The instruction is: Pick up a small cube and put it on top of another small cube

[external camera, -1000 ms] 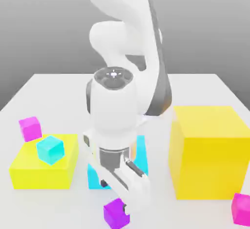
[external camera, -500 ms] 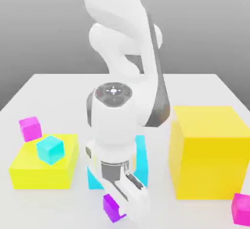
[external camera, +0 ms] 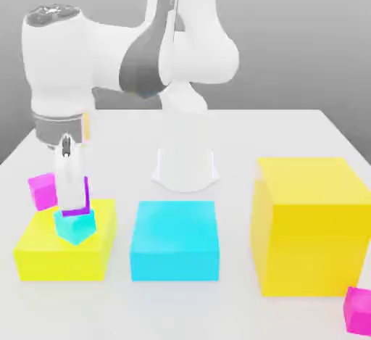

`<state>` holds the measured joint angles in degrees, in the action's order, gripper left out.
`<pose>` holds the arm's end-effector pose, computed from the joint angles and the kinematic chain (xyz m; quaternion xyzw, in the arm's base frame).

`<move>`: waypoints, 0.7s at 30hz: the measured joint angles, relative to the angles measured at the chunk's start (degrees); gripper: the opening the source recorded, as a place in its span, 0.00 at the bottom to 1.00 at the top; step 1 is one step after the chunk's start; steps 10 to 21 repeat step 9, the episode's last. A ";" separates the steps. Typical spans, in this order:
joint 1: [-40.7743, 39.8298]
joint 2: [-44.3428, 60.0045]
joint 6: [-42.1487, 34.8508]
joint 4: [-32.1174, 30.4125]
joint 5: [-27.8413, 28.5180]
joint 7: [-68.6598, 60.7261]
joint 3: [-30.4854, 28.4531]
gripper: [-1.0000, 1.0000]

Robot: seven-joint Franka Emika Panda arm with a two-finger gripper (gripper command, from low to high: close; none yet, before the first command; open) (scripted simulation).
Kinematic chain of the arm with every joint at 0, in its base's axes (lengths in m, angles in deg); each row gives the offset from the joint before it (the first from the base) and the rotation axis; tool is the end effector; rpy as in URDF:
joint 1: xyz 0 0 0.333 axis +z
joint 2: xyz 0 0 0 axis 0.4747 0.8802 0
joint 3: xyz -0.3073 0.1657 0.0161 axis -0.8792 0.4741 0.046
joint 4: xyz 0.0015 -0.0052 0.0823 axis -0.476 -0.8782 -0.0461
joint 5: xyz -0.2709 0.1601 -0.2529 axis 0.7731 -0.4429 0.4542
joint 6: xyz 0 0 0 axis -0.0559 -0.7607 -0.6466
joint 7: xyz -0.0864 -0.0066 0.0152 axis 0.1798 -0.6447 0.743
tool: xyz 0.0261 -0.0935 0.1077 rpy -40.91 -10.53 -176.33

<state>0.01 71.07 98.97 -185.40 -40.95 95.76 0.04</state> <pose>0.3332 -0.1999 0.2999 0.4717 -0.8817 0.0038 0.0076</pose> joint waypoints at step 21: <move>-0.52 7.34 10.60 -3.06 -1.46 -1.37 -1.25 1.00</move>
